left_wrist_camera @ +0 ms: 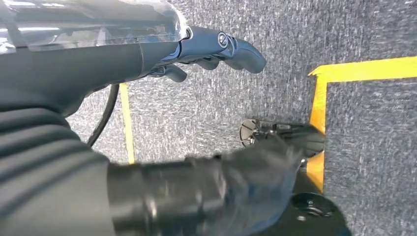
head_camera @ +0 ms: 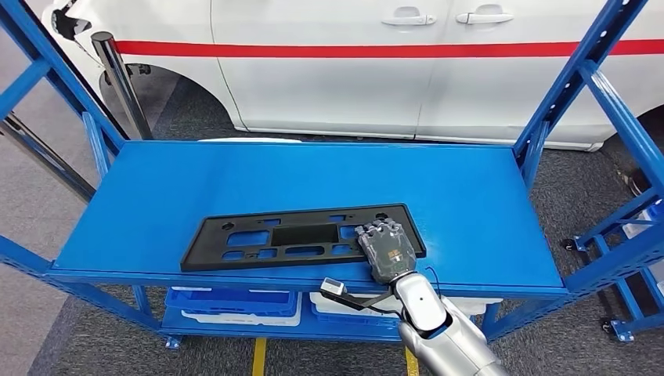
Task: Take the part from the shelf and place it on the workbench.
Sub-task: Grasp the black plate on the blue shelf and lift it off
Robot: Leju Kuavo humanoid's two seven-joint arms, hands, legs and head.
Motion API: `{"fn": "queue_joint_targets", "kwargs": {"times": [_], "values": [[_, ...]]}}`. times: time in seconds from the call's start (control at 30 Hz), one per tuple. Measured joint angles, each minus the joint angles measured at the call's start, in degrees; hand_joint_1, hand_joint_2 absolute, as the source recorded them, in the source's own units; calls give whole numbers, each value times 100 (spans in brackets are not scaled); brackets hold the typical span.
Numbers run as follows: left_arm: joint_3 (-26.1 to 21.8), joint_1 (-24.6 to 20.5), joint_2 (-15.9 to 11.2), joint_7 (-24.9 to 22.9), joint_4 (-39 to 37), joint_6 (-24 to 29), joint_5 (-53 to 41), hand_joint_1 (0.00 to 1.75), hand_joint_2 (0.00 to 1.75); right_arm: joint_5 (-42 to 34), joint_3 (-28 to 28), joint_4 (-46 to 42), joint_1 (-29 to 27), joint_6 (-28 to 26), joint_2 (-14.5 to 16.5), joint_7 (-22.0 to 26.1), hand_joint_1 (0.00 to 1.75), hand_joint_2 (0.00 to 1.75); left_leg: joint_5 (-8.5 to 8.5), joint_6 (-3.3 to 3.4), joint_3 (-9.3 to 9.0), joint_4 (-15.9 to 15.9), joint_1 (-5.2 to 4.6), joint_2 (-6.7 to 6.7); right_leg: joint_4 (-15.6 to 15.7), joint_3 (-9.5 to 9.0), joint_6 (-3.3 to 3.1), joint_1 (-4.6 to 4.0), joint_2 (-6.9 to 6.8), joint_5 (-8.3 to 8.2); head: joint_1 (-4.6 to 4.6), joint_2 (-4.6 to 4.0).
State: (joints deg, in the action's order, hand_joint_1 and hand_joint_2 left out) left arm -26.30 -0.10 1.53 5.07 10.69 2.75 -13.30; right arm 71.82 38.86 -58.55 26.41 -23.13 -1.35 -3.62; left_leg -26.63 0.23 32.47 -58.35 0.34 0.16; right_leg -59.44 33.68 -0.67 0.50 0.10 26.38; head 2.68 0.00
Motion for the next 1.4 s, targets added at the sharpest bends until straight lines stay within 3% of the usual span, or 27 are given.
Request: {"fn": "queue_joint_targets", "kwargs": {"times": [0.07, 0.13, 0.23, 0.27, 0.3, 0.33, 0.4, 0.47, 0.57, 0.63, 0.73, 0.8, 0.83, 0.93, 1.0, 1.1, 1.13, 1.2, 1.27, 1.3, 1.33, 1.4], "values": [[-26, -10, 0, -66, 0, 90, -1, 0, 175, -15, 6, -1, 3, 0, -7, 0, 175, 175, 28, 66, -11, 35, 0, -2, 16, 0, 71, 0, 6, -11, 2, 0], [-54, -15, 3, -112, 0, 125, -2, 0, 175, -22, 15, -1, -1, -10, -12, -7, 175, 175, 76, 148, -34, 95, 21, 11, -131, 63, 130, 7, 6, 107, 5, 0], [-83, -17, 7, -249, 0, 178, -50, 0, 175, 73, 22, 0, -48, -167, -23, -150, 175, 175, 100, 223, -21, 122, 21, 23, -1092, 520, 181, 21, 3, 616, 9, 0], [-87, -17, 8, -320, 0, 220, -83, 0, 175, 190, 14, -1, -90, -328, -26, -274, 175, 175, 98, 226, -16, 119, 17, 20, -1396, 670, 192, 24, 3, 712, 9, 0], [-88, -18, 11, -388, 0, 267, -117, 0, 175, 351, -4, -8, -144, -539, -28, -424, 175, 175, 95, 226, -15, 113, 15, 14, -1522, 737, 199, 26, 2, 698, 9, 0], [-89, -19, 18, -444, 0, 312, -148, 0, 175, 542, -41, -34, -209, -780, -28, -585, 175, 175, 86, 221, -17, 101, 16, 6, -1427, 697, 200, 30, 1, 571, 10, 0], [-89, -19, 40, -500, 0, 376, -189, 0, 175, 843, -153, -136, -321, -1156, -28, -803, 175, 175, 49, 193, -19, 53, 17, -8, -745, 388, 179, 33, -3, 184, 10, 0], [-89, -23, 60, -549, 0, 411, -218, 0, 175, 1042, -269, -278, -405, -1368, -23, -881, 175, 175, 1, 137, 14, -20, -6, -13, -189, 144, 133, 19, -6, 6, 8, 0], [-89, -29, 85, -665, 0, 424, -281, 0, 175, 1218, -524, -713, -675, -1521, 21, -747, 175, 175, -20, 54, 45, -43, -18, -20, -87, 116, 45, 0, -5, 19, 3, 0], [-89, -30, 109, -746, 0, 397, -325, 0, 175, 1235, -810, -1160, -908, -1545, 138, -408, 175, 175, -149, -3, 90, -178, -2, -23, -59, 108, -25, 14, -11, -9, 1, 0], [-89, -33, 141, -797, 0, 311, -397, 0, 175, 1213, -1293, -1843, -1234, -1595, 420, 219, 175, 175, -703, -87, 443, -1062, 24, -22, -47, 109, -78, 20, -29, -31, -3, 0], [-89, -36, 156, -786, 0, 246, -435, 0, 175, 1130, -1621, -2238, -1443, -1622, 608, 688, 175, 175, -873, -105, 631, -1556, 30, -21, -60, 122, -80, 12, -42, -31, -3, 0], [-89, -36, 164, -778, 0, 220, -450, 0, 175, 1080, -1789, -2416, -1535, -1627, 705, 909, 175, 175, -800, -99, 591, -1522, 29, -21, -68, 127, -80, 11, -42, -31, -3, 0], [-89, -41, 179, -763, 0, 184, -472, 0, 175, 1012, -2166, -2796, -1707, -1630, 938, 1229, 175, 175, -304, -23, 22, -486, 15, -25, -81, 130, -68, 0, -28, -44, -2, 0], [-89, -50, 183, -750, 0, 156, -480, 0, 175, 963, -2328, -2966, -1770, -1630, 1047, 1391, 175, 175, -169, 25, -182, -52, -15, -32, -82, 149, -19, -9, -25, -80, -1, 0], [-88, -56, 192, -733, 0, 58, -518, 0, 175, 833, -2620, -3168, -1891, -1632, 1266, 1922, 175, 175, -73, 99, -148, 25, -22, -24, -65, 169, 87, -5, -23, -131, 0, 0], [-87, -62, 199, -732, 0, 41, -541, 0, 175, 793, -2731, -3222, -1928, -1633, 1343, 2114, 175, 175, -17, 139, -131, 61, -10, -13, -115, 191, 116, -6, -19, -56, 2, 0], [-85, -80, 214, -732, 0, 54, -590, 0, 175, 718, -2975, -3309, -1986, -1634, 1483, 2454, 175, 175, 95, 217, -61, 112, 11, 14, -525, 331, 151, -4, -12, 359, 6, 0], [-84, -88, 222, -733, 0, 94, -630, 0, 175, 644, -3221, -3368, -2043, -1634, 1600, 2723, 175, 175, 180, 253, 70, 105, 0, 19, -1217, 528, 173, 2, -10, 842, 8, 0], [-83, -89, 227, -738, 0, 116, -648, 0, 175, 609, -3330, -3389, -2072, -1634, 1639, 2825, 175, 175, 223, 249, 142, 92, -4, 20, -1461, 563, 183, 7, -11, 946, 8, 0], [-82, -89, 233, -747, 0, 139, -669, 0, 175, 575, -3421, -3412, -2097, -1634, 1668, 2905, 175, 175, 264, 240, 215, 72, -6, 21, -1525, 507, 189, 14, -11, 925, 8, 0], [-79, -90, 249, -773, 0, 171, -704, 0, 175, 507, -3541, -3462, -2141, -1634, 1694, 3027, 175, 175, 334, 211, 356, 15, -5, 22, -1077, 107, 183, 26, -12, 660, 8, 0]]}}
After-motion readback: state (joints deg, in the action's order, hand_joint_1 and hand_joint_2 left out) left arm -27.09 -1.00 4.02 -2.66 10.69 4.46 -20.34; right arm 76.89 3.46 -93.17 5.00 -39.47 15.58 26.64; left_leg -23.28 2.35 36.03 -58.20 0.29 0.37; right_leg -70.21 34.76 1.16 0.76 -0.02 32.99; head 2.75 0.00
